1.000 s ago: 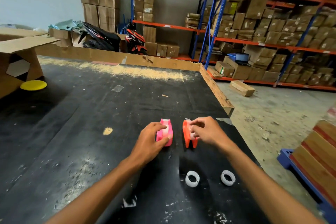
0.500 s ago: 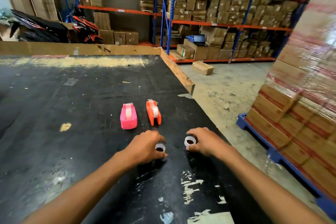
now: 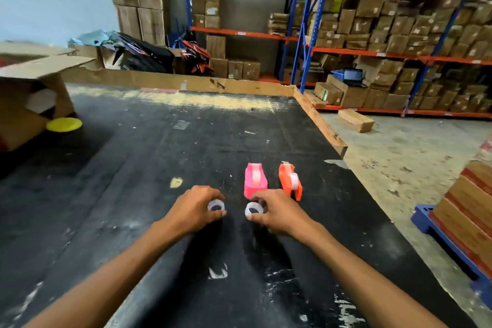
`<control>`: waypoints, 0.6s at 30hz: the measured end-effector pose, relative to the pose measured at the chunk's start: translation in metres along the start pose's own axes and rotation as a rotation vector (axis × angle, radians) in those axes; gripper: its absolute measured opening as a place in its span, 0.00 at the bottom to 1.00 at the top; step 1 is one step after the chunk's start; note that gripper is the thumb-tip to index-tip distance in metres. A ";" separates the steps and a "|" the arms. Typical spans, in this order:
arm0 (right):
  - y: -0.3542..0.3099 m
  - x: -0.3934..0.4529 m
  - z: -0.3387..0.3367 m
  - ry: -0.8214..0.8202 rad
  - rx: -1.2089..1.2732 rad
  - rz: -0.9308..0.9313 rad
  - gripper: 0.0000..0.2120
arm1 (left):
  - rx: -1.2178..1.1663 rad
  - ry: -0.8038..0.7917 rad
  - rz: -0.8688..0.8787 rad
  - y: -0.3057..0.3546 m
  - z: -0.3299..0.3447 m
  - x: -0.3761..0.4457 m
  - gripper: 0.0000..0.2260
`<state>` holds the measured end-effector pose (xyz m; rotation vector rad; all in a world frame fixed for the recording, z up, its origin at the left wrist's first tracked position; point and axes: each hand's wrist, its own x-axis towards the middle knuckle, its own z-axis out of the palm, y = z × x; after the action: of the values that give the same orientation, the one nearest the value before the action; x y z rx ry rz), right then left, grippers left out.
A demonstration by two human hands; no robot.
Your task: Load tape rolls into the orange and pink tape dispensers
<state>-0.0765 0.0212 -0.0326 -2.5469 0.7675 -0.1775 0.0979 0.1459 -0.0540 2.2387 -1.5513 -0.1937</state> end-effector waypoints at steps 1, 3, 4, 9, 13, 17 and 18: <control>-0.010 0.009 0.004 -0.006 -0.001 -0.012 0.10 | 0.013 0.004 -0.026 -0.009 -0.005 -0.001 0.11; -0.028 0.033 0.014 -0.006 0.001 -0.054 0.14 | 0.042 0.025 -0.081 -0.027 -0.016 -0.002 0.11; -0.034 0.043 0.018 -0.001 -0.006 -0.075 0.15 | 0.047 0.039 -0.102 -0.033 -0.019 0.000 0.11; -0.048 0.087 0.030 0.015 -0.073 -0.047 0.14 | 0.013 0.055 -0.192 -0.057 -0.024 0.016 0.11; -0.043 0.096 0.038 -0.005 -0.112 0.016 0.13 | 0.021 0.036 -0.209 -0.057 -0.015 0.030 0.10; -0.039 0.095 0.048 -0.005 -0.115 0.022 0.13 | 0.035 0.028 -0.209 -0.059 -0.006 0.035 0.12; -0.038 0.096 0.050 0.009 -0.116 0.010 0.13 | 0.038 0.035 -0.202 -0.061 -0.005 0.035 0.14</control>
<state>0.0350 0.0164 -0.0594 -2.6519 0.8158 -0.1446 0.1656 0.1330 -0.0703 2.4150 -1.3208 -0.1828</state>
